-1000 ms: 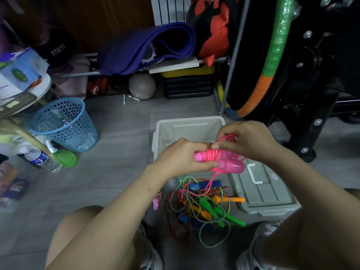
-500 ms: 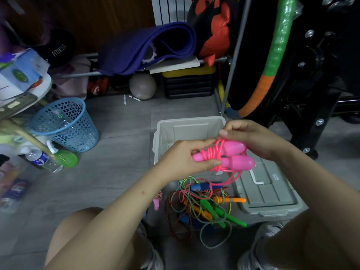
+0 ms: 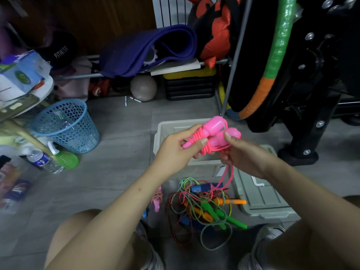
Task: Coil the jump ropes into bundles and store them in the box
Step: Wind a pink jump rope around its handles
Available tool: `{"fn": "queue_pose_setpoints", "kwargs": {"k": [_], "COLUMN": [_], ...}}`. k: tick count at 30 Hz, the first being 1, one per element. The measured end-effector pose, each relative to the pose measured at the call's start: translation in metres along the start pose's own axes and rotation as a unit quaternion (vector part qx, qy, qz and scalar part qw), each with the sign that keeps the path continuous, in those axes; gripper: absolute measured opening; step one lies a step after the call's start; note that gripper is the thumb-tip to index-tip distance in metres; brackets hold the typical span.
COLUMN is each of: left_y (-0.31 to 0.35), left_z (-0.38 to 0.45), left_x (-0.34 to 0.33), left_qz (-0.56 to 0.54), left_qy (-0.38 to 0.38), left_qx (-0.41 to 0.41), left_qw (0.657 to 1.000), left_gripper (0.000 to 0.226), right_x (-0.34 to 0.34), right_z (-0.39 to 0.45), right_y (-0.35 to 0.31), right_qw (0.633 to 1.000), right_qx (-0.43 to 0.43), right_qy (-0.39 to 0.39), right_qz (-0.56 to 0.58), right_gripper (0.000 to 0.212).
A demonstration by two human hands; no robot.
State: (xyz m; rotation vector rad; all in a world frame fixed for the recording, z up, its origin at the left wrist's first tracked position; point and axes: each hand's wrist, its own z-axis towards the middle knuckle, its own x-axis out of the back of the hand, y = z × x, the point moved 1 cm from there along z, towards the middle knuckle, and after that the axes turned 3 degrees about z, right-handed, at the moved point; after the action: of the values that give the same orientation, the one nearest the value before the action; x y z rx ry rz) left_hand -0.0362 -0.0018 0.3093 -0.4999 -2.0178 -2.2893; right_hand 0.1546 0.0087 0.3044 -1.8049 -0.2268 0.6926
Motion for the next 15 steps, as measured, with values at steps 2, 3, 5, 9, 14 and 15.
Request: {"fn": "queue_pose_setpoints", "kwargs": {"k": [2, 3, 5, 9, 14, 15], "left_y": [-0.003, -0.003, -0.004, -0.005, -0.007, -0.007], "left_z": [0.004, 0.006, 0.008, 0.008, 0.011, 0.012], "left_x": [0.002, 0.004, 0.006, 0.002, 0.000, 0.004], "left_qz": [-0.010, -0.009, -0.005, 0.007, 0.024, 0.024], "left_qy": [0.037, 0.050, 0.064, 0.054, 0.071, 0.087], "left_qx": [0.025, 0.034, 0.041, 0.043, 0.056, 0.061], "left_qw": [0.999, 0.998, 0.997, 0.998, 0.996, 0.994], "left_gripper": [0.030, 0.028, 0.025, 0.022, 0.019, 0.017], "right_x": [-0.008, -0.013, -0.020, -0.020, -0.028, -0.027], "right_z": [-0.003, -0.005, -0.008, -0.012, -0.019, -0.021], "right_y": [0.005, 0.008, 0.008, -0.001, -0.006, -0.009], "right_qw": [0.999, 0.997, 0.971, 0.837, 0.665, 0.674], "right_qx": [0.006, 0.010, 0.036, 0.092, 0.055, 0.052], "right_qy": [0.016, 0.034, 0.064, 0.141, 0.162, 0.159], "right_qz": [-0.027, -0.076, -0.229, -0.520, -0.727, -0.720], "right_gripper": [0.041, 0.029, 0.012, 0.016, 0.031, 0.031]}}
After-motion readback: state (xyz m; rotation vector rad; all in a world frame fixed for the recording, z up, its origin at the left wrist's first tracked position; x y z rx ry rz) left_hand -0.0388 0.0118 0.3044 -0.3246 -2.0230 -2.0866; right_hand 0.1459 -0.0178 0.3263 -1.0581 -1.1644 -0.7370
